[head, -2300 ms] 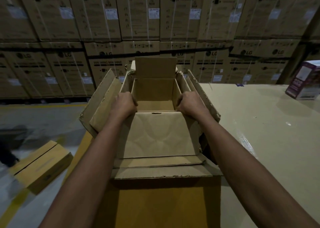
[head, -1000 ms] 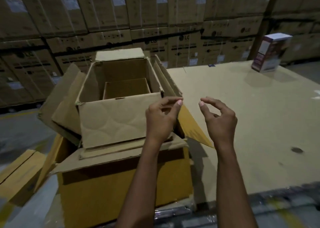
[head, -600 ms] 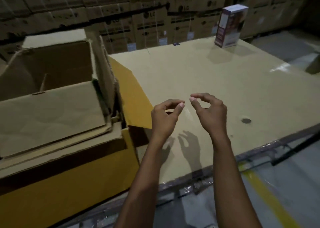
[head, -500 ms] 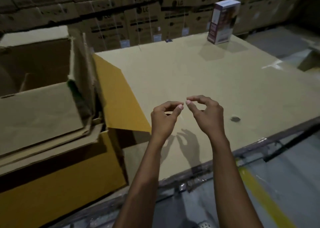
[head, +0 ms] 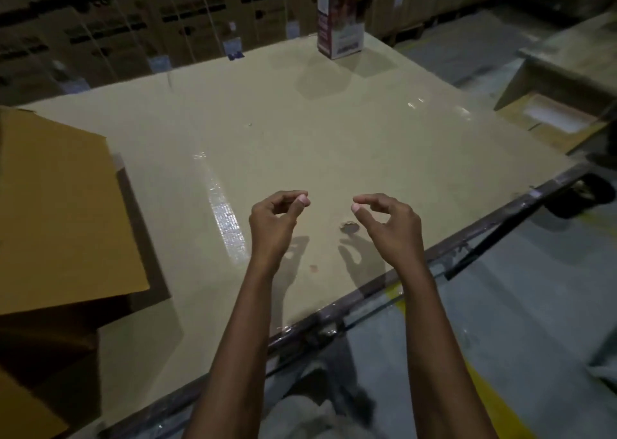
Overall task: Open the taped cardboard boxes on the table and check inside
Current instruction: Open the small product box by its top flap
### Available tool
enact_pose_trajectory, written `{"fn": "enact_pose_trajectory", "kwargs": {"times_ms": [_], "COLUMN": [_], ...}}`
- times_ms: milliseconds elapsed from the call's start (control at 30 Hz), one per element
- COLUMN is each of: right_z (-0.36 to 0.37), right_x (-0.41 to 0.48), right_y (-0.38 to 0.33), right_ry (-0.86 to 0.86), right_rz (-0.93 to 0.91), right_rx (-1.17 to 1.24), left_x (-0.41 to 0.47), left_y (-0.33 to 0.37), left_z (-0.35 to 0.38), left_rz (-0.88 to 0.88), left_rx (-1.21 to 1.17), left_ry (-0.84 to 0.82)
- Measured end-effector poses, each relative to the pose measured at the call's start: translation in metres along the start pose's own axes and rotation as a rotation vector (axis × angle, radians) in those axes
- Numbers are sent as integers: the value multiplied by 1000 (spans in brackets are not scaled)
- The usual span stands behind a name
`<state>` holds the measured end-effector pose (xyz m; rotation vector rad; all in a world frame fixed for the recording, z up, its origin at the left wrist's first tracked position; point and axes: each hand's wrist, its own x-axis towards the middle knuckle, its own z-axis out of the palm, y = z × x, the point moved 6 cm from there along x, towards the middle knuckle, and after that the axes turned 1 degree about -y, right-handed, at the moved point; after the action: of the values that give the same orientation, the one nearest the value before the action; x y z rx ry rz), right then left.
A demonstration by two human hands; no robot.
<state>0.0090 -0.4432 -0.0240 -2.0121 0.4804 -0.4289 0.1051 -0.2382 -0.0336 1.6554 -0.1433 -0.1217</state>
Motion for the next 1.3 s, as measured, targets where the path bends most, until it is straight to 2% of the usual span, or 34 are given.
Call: {"fn": "enact_pose_trajectory", "kwargs": {"times_ms": [267, 433, 633, 800, 900, 1100, 1167, 1300], "right_z": [-62, -88, -118, -126, -124, -116, -109, -85], "right_x": [78, 165, 256, 318, 360, 464, 513, 638], "right_y": [69, 99, 104, 130, 144, 177, 182, 181], "right_ry": [13, -83, -148, -204, -211, -225, -233, -165], "right_rz": [56, 129, 75, 111, 115, 158, 125, -66], "right_rx": [7, -145, -127, -55, 1, 193, 224, 164], "left_x": [58, 124, 208, 252, 281, 370, 413, 517], "left_y": [-30, -37, -20, -9, -18, -27, -24, -13], "left_z": [95, 167, 251, 303, 320, 341, 348, 370], "left_rz": [-125, -97, 62, 111, 87, -37, -68, -77], "left_rx": [-133, -129, -18, 22, 53, 81, 93, 100], "left_ry": [79, 217, 122, 21, -16, 74, 114, 144]}}
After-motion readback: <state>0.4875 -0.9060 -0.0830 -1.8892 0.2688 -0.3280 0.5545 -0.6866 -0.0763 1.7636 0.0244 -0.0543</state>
